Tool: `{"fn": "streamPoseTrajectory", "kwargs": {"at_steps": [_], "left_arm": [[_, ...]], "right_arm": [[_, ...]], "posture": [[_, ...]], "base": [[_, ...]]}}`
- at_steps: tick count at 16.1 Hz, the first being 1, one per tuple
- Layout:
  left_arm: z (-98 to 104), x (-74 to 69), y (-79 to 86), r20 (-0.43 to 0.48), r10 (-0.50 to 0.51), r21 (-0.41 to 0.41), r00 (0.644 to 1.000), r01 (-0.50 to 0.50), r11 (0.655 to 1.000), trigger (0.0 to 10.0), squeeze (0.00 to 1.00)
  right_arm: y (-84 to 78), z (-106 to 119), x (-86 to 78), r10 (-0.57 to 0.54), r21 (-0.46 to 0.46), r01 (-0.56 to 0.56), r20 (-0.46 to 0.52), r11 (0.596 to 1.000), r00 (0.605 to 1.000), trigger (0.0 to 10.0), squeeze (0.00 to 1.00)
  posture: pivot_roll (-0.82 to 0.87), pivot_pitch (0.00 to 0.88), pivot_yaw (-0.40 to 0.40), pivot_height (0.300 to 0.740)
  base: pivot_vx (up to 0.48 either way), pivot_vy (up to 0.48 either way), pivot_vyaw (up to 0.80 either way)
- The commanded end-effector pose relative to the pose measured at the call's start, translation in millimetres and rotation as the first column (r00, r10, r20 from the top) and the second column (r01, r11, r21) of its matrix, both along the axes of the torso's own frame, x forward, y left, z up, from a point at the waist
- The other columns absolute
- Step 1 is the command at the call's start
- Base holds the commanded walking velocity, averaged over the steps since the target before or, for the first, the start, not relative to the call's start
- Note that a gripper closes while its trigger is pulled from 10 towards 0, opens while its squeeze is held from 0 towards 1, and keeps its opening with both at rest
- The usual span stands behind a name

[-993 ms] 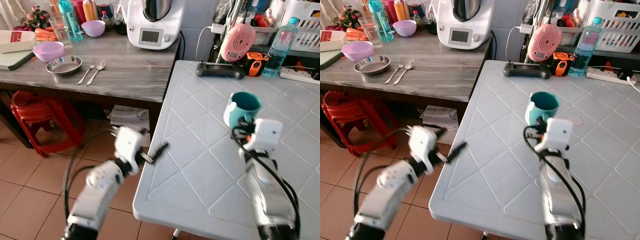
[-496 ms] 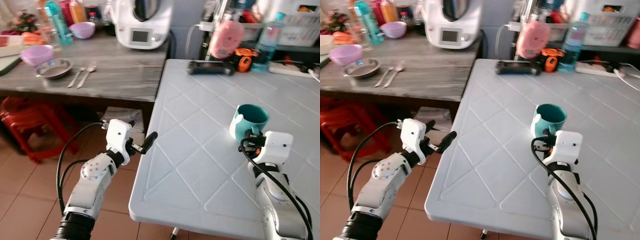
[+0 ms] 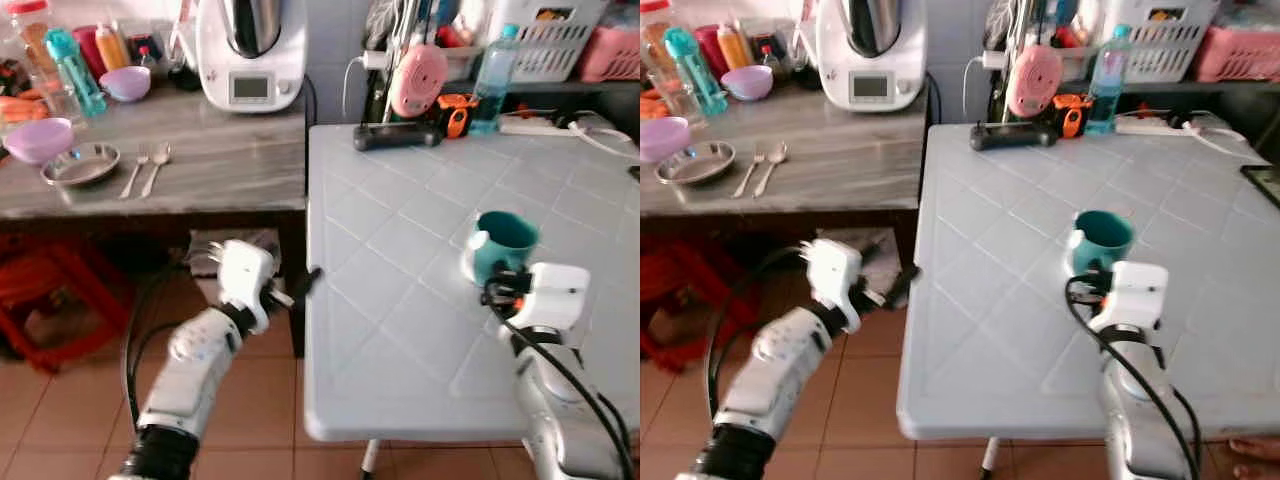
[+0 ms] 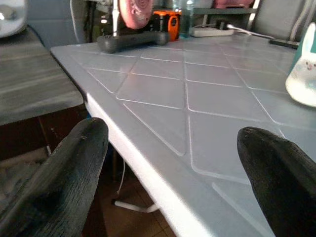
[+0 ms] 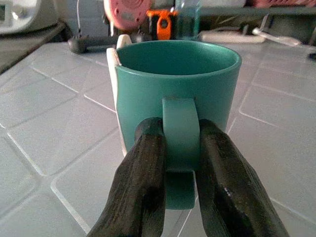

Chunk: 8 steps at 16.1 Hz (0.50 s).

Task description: Setting the table

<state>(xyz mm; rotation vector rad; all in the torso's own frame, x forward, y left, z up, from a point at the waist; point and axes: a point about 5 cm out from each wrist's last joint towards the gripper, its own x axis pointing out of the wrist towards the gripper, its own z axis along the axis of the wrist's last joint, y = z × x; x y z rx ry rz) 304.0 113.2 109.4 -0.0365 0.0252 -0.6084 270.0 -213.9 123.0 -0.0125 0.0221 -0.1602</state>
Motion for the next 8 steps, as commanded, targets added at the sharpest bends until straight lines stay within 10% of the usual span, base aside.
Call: {"fn": "streamPoseTrajectory", "kwargs": {"at_steps": [1,8], "left_arm": [[2.9,1.8,11.2,0.016,0.028,0.023,0.999,-0.028,0.999,10.0,0.00],[0.9,1.1,7.0,0.011,0.015,0.024,1.000,-0.016,1.000,10.0,0.00]], "right_arm": [[9.5,6.0,1.6,0.028,0.009,-0.029,0.027,1.000,0.999,10.0,0.00],[9.5,4.5,-1.9,0.026,0.004,-0.026,0.017,1.000,1.000,10.0,0.00]], "posture": [[-0.06,0.000,0.032,0.740],[-0.07,0.000,0.034,0.740]], "base": [[0.000,0.480,0.00],[0.000,0.474,0.00]]}}
